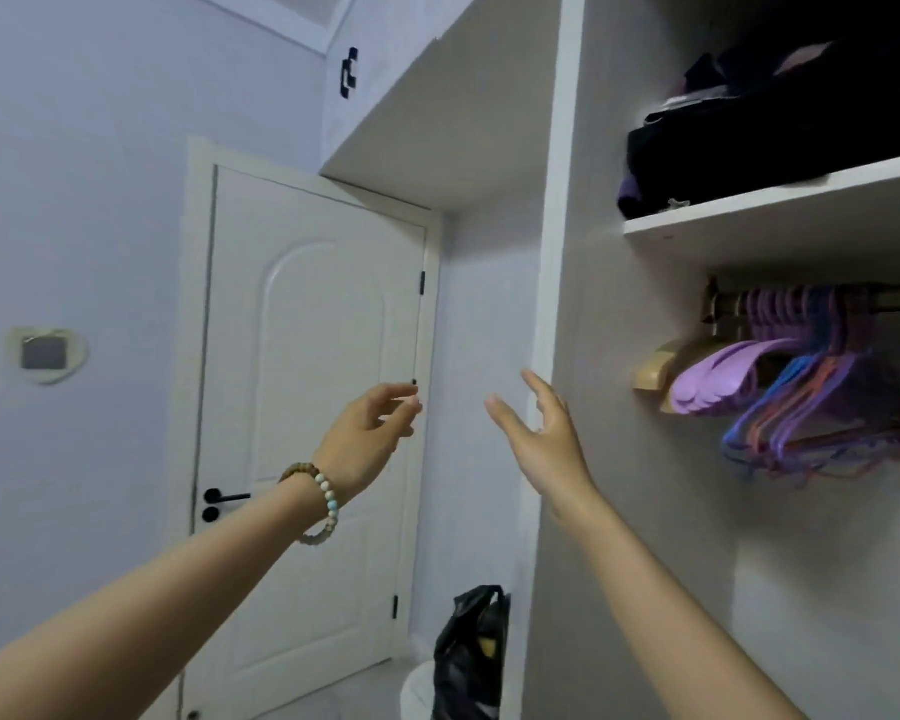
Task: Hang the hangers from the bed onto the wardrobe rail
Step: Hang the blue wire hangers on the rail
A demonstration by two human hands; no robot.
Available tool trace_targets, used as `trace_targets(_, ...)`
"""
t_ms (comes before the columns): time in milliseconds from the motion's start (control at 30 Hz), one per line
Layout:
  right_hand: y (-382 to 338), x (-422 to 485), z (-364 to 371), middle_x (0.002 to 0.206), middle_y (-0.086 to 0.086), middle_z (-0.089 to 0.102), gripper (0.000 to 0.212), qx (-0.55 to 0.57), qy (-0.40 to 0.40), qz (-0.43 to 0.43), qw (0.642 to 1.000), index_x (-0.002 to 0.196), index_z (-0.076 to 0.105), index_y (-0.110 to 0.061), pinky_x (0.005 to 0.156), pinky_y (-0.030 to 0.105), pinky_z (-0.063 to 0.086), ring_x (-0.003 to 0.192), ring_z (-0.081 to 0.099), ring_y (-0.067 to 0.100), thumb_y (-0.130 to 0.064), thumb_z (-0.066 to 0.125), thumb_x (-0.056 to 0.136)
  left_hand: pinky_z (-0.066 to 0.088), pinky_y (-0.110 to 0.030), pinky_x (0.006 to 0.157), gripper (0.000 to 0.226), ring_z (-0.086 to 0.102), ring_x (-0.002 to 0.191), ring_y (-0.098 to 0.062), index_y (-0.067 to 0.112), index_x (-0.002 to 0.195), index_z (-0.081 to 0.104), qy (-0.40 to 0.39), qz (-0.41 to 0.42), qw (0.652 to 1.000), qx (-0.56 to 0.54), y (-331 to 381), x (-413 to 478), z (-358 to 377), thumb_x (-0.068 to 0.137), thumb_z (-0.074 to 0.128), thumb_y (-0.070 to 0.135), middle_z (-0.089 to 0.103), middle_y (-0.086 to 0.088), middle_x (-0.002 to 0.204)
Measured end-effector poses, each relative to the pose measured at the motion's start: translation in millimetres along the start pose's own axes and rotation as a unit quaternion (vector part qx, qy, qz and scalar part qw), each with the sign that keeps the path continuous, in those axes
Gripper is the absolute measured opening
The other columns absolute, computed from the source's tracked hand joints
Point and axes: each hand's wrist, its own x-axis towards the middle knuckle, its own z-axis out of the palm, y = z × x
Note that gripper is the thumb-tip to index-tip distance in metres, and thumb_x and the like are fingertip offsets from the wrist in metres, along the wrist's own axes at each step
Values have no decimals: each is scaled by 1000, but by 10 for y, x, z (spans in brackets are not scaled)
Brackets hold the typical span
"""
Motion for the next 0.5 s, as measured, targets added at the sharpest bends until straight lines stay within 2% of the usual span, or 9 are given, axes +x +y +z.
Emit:
trace_targets(167,-119,-372,1387,154,-12,18,66,6,-120,24,993,144,28,-33,110,25,22,141,19,5,-43,59,86,39,-24,89,46,50,110,-9,21,135,42,62,-63,992,91,-630,-506,-1231,93,45,39,50,4,133)
trace_targets(267,-97,-760,2252,153,-12,18,69,3,-200,38,979,145,27,-32,104,21,21,141,19,6,-44,60,86,33,-25,98,56,43,127,-12,24,140,34,82,-127,976,158,-1101,-969,-1959,90,44,48,40,6,144)
trace_targets(367,8,-1242,3072,155,-11,14,74,-5,-285,63,956,146,23,-31,109,25,20,143,17,8,-45,61,84,26,-35,111,64,30,138,-16,26,144,26,82,-202,951,219,-1620,-1562,-2642,88,41,54,30,3,151)
trace_targets(500,249,-2033,4047,157,-11,7,82,-34,-399,102,911,148,16,-31,114,30,17,145,12,10,-51,60,82,21,-33,114,68,24,141,-17,21,147,20,88,-302,912,262,-2265,-2522,-3405,90,39,53,23,-1,154)
